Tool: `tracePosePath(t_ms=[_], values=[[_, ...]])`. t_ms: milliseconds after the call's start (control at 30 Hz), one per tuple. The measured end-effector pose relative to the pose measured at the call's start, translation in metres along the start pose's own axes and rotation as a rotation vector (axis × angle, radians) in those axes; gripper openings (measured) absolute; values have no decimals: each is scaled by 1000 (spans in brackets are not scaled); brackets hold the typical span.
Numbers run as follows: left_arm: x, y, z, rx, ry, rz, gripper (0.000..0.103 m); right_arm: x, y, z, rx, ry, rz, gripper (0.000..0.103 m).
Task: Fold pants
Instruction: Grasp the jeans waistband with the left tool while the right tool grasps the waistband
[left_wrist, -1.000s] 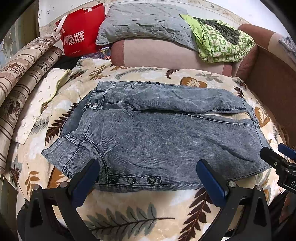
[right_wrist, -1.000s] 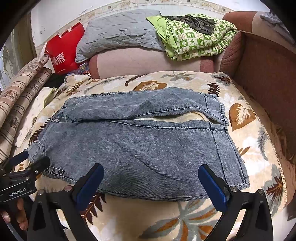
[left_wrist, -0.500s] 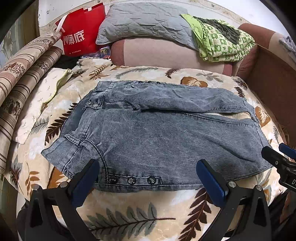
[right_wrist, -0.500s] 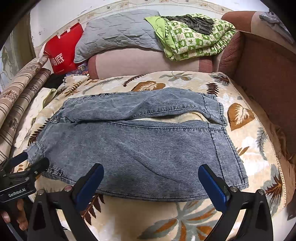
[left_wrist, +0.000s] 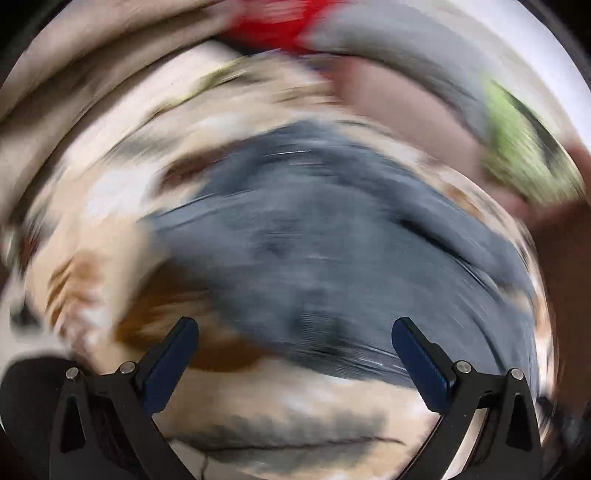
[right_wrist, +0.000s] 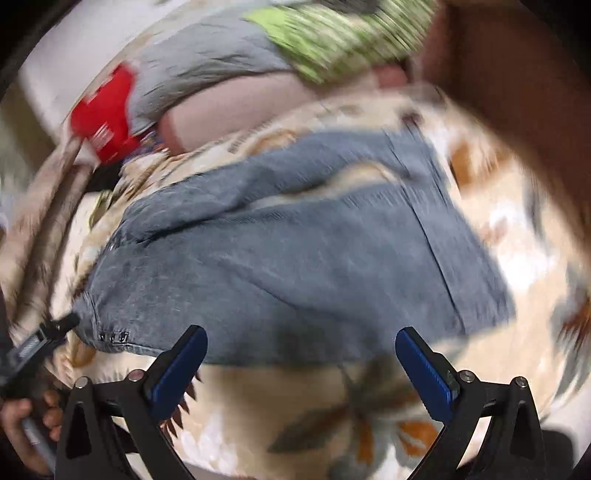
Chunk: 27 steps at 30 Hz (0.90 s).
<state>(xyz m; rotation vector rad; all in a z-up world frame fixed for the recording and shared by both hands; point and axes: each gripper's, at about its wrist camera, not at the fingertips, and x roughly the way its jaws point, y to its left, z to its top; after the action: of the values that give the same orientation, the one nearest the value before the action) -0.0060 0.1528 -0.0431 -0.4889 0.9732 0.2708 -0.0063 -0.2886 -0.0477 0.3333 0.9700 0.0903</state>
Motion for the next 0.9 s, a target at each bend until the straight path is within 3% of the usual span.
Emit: tracePosePath(t_ms=[67, 167, 300, 333, 400, 433, 500, 633, 733, 767, 800, 833, 867, 900], values=[[10, 28, 10, -101, 32, 2, 103, 7, -38, -3, 148, 40, 31, 103], [22, 43, 22, -139, 35, 29, 103, 9, -77, -7, 323, 59, 87, 103], [43, 43, 30, -186, 65, -8, 103, 4, -107, -7, 484, 25, 188, 103], [42, 42, 32, -192, 46, -8, 98, 3, -110, -6, 501, 20, 191, 103], [41, 40, 35, -191, 35, -3, 63, -2, -122, -7, 570, -14, 225, 103], [41, 41, 38, -191, 39, -17, 36, -3, -127, -7, 600, -23, 231, 103], [43, 44, 43, -217, 45, -32, 26, -6, -143, -11, 680, -48, 240, 102], [47, 48, 43, -226, 48, -33, 24, -4, -158, -1, 755, -62, 272, 101], [48, 43, 46, -212, 56, -12, 24, 6, -159, 13, 750, -49, 232, 84], [48, 41, 48, -206, 58, -5, 19, 12, -159, 17, 761, -37, 212, 71], [46, 40, 50, -194, 53, -3, 11, 15, -160, 20, 755, -28, 191, 49], [43, 39, 53, -187, 45, -6, 9, 17, -161, 22, 745, -18, 173, 34], [41, 38, 56, -187, 37, -15, 8, 20, -161, 24, 738, 0, 169, 7], [36, 37, 58, -185, 21, -18, 8, 21, -162, 26, 726, 17, 162, 6]])
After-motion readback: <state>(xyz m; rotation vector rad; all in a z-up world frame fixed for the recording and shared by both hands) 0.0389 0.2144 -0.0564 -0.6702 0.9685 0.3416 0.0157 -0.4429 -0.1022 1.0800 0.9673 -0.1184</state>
